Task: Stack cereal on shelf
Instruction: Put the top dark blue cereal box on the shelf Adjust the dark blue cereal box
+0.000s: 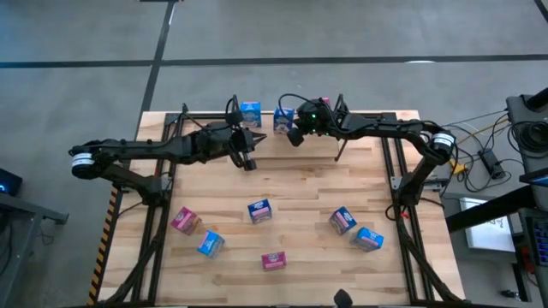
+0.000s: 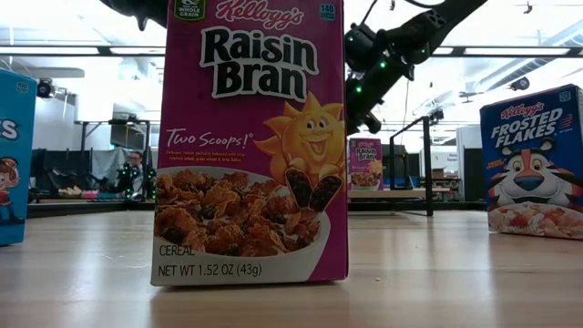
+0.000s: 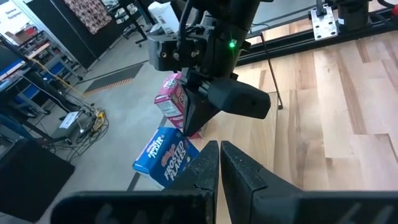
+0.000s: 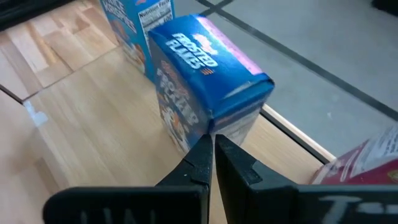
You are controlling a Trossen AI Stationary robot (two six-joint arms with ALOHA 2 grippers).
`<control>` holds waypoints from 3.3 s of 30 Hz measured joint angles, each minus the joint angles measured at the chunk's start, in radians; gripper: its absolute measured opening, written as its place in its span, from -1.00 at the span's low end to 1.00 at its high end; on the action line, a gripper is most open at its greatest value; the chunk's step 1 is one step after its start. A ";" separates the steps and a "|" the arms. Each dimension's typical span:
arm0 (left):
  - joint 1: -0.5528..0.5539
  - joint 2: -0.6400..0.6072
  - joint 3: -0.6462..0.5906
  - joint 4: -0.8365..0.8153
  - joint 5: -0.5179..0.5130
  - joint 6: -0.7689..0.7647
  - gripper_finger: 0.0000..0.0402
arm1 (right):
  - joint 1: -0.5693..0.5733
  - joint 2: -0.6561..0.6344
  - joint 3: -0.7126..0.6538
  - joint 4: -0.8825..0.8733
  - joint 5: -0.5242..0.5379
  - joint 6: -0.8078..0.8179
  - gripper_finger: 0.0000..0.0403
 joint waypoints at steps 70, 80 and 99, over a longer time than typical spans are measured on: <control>0.000 0.000 -0.001 -0.019 0.053 0.001 -1.00 | 0.083 0.150 0.000 0.187 0.183 -0.274 -0.96; 0.000 0.000 -0.001 -0.019 0.053 0.001 -1.00 | 0.071 0.150 0.000 0.187 0.183 -0.312 -0.96; 0.000 0.000 -0.001 -0.019 0.053 0.001 -1.00 | 0.086 0.150 -0.016 0.191 0.178 -0.321 -0.96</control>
